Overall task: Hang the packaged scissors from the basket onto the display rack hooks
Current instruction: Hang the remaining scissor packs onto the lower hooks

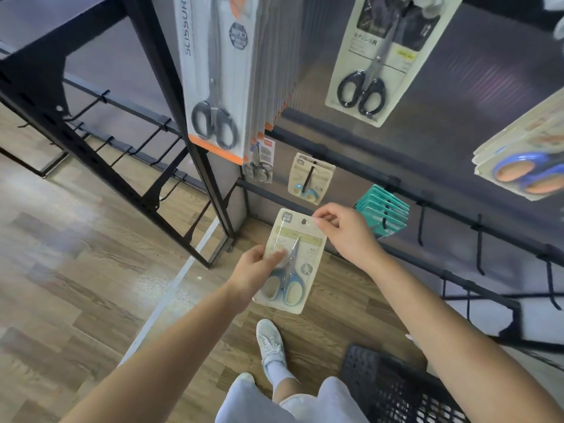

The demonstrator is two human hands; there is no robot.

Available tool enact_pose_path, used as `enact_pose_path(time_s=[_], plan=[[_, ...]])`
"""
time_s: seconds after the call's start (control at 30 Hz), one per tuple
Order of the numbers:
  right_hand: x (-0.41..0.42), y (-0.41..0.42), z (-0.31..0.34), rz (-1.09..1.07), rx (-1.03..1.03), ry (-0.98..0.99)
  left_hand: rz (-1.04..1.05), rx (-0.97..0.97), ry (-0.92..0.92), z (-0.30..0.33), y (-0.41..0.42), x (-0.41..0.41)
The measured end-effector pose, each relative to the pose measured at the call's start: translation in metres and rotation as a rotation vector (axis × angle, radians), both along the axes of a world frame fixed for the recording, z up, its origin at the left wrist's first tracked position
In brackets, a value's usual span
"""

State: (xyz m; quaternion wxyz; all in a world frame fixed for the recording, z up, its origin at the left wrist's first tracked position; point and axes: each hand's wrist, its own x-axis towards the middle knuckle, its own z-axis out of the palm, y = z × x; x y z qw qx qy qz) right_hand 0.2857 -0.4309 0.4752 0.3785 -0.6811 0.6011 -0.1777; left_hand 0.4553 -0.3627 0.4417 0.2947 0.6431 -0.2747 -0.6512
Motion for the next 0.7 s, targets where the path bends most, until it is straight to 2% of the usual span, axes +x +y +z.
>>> enact_pose_path(time_s=[0.2,0.5,0.7], plan=[[-0.008,-0.003,-0.003,-0.003,-0.034,0.045,0.013,0.019,-0.101,-0.019,0.006,0.003],[0.006,-0.031,-0.021,-0.033,-0.148,0.106,0.058,-0.04,-0.333,-0.035,-0.03,0.008],[0.013,-0.049,-0.037,-0.041,-0.155,0.133,0.091,-0.036,-0.365,-0.05,-0.049,0.008]])
